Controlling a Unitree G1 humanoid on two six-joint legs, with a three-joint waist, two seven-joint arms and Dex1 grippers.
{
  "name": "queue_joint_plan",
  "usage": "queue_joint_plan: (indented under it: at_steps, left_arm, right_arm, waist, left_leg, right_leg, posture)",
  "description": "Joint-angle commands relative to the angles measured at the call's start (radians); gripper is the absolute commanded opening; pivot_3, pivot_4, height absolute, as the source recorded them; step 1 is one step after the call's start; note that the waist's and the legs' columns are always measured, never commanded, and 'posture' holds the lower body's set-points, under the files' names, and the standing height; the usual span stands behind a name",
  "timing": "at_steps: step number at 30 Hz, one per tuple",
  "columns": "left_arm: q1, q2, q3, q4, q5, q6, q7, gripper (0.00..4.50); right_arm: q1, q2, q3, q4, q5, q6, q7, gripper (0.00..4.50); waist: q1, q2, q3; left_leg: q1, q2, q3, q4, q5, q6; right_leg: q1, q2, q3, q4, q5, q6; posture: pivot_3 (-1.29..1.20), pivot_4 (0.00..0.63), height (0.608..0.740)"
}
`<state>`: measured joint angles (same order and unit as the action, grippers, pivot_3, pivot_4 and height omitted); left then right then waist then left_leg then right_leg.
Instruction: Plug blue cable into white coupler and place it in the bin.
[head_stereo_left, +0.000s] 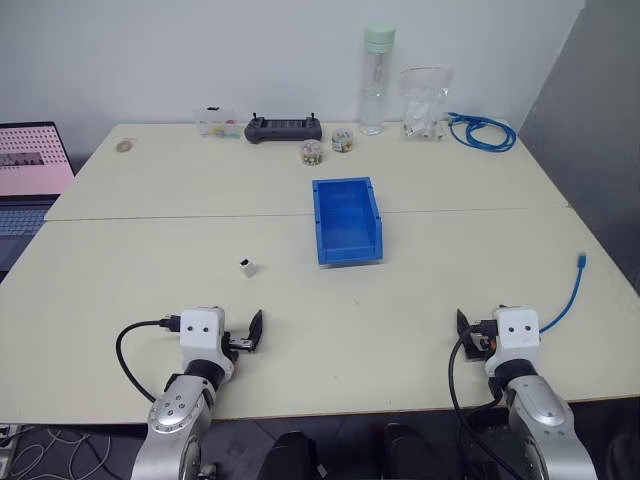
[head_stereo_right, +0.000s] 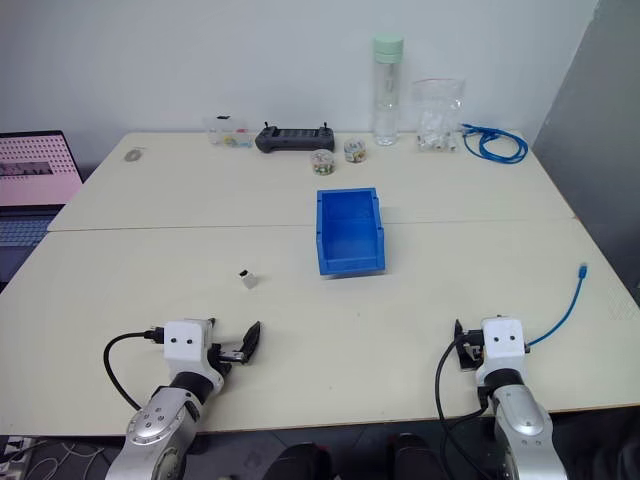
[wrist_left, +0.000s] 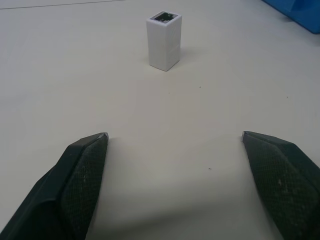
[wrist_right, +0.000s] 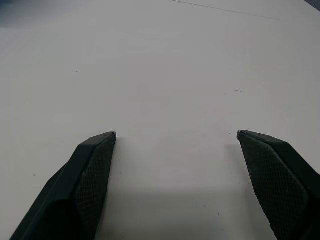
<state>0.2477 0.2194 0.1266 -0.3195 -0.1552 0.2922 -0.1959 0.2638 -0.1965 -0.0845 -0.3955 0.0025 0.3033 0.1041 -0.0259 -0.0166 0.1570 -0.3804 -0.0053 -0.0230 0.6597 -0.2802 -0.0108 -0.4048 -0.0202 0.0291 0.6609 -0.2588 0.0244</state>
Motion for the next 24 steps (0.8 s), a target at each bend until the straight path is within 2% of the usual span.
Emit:
queue_joint_plan:
  at_steps: [1, 24]
  left_arm:
    - [0.015, -0.011, 0.014, 0.013, 0.016, -0.006, 0.027, 4.50]
    - [0.025, -0.020, 0.006, -0.009, 0.012, -0.008, 0.037, 4.50]
  right_arm:
    - [0.011, 0.000, -0.008, -0.004, -0.004, -0.010, -0.002, 4.12]
    - [0.014, 0.005, -0.012, -0.037, -0.004, 0.006, -0.005, 4.12]
  waist:
    - [0.000, 0.000, 0.000]
    - [0.000, 0.000, 0.000]
  left_leg:
    - [0.000, 0.000, 0.000, 0.000, 0.000, 0.000]
    - [0.000, 0.000, -0.001, 0.000, 0.000, 0.000]
  right_leg:
    - [0.000, 0.000, 0.000, 0.000, 0.000, 0.000]
    - [0.000, 0.000, -0.001, 0.000, 0.000, 0.000]
  posture:
    - [0.00, 0.150, 0.740]
    - [0.00, 0.150, 0.740]
